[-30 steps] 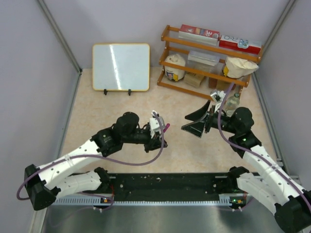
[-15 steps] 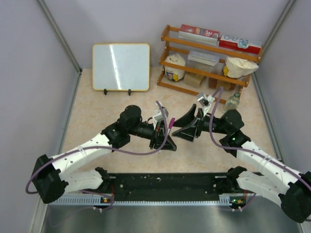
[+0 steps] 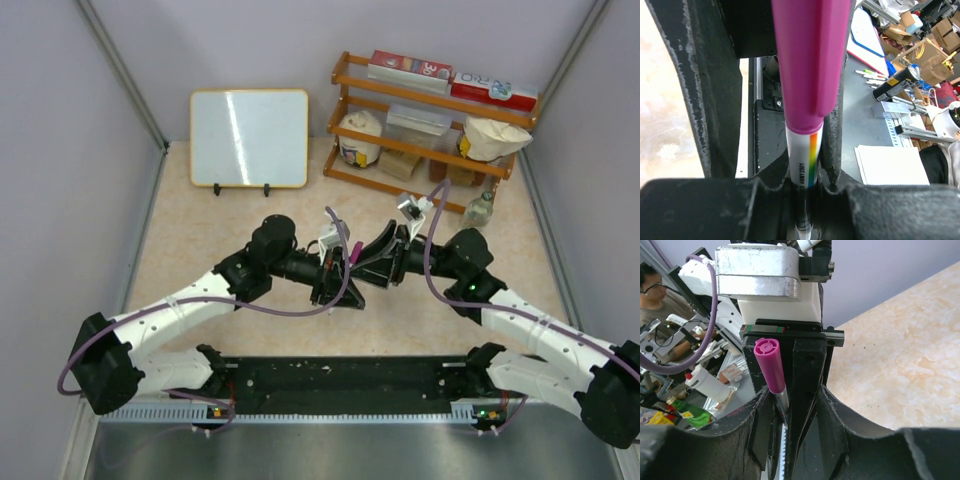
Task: Write a sentence on the whiteboard
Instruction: Pass from the left arm to the right
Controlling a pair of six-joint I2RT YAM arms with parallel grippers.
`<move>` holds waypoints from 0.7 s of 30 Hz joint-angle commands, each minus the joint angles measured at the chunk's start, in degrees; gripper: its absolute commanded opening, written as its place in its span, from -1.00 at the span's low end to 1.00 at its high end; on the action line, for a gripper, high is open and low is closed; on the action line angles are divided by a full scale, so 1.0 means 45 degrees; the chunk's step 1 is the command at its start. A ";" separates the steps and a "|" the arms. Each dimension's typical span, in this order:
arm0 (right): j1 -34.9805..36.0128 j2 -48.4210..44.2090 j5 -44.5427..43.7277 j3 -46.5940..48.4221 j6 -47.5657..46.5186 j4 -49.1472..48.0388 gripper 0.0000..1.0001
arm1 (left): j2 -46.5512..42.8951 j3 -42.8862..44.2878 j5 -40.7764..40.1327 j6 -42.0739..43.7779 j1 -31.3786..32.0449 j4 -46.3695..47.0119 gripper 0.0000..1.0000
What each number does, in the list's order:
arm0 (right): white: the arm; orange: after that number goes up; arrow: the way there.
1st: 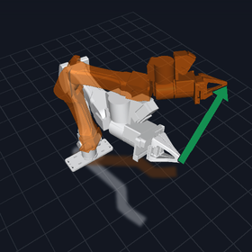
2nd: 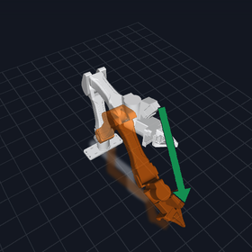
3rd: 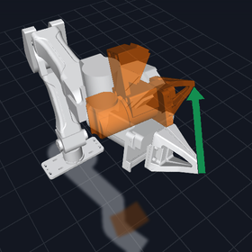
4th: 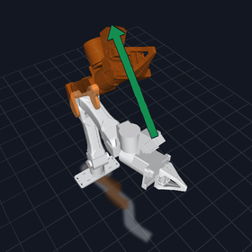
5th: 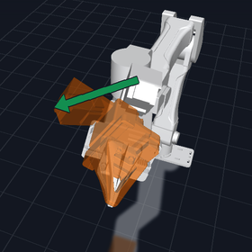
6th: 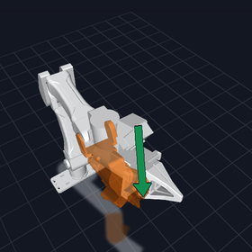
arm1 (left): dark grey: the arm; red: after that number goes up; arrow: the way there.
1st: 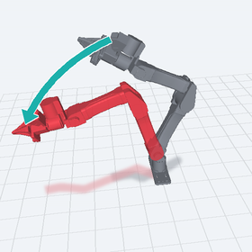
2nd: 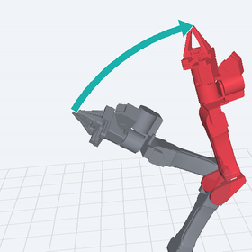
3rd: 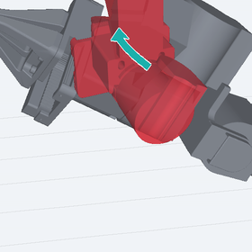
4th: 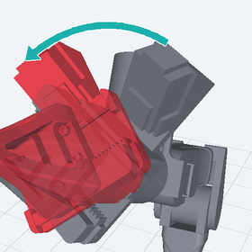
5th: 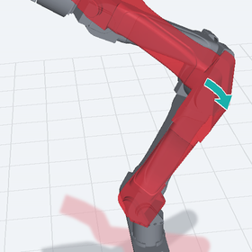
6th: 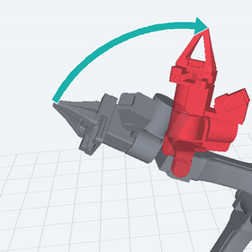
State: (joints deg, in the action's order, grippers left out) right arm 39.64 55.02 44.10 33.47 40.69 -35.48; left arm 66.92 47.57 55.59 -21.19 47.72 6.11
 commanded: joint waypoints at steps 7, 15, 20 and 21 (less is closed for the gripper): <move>0.0313 0.0409 -0.0756 0.0550 0.0548 -0.1195 -0.47 | 0.0384 0.0288 -0.0381 0.0197 -0.0020 -0.0518 -1.00; 0.0371 0.0702 -0.0873 0.0511 0.0705 -0.1450 -1.00 | 0.0190 0.0210 -0.1083 0.0685 -0.0020 -0.1298 -1.00; 0.0352 0.0468 -0.1556 0.0277 0.0549 -0.0983 -1.00 | -0.0474 -0.0160 -0.2021 0.0959 -0.0058 -0.2080 -0.64; 0.0371 0.0429 -0.1654 0.0257 0.0529 -0.0924 -1.00 | -0.0824 -0.0277 -0.2235 0.0940 -0.0117 -0.2042 -0.55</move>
State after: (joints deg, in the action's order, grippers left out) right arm 39.99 57.82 40.82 33.41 42.78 -36.51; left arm 66.39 47.57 49.91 -19.14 46.57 -1.17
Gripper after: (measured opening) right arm 0.058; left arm 0.180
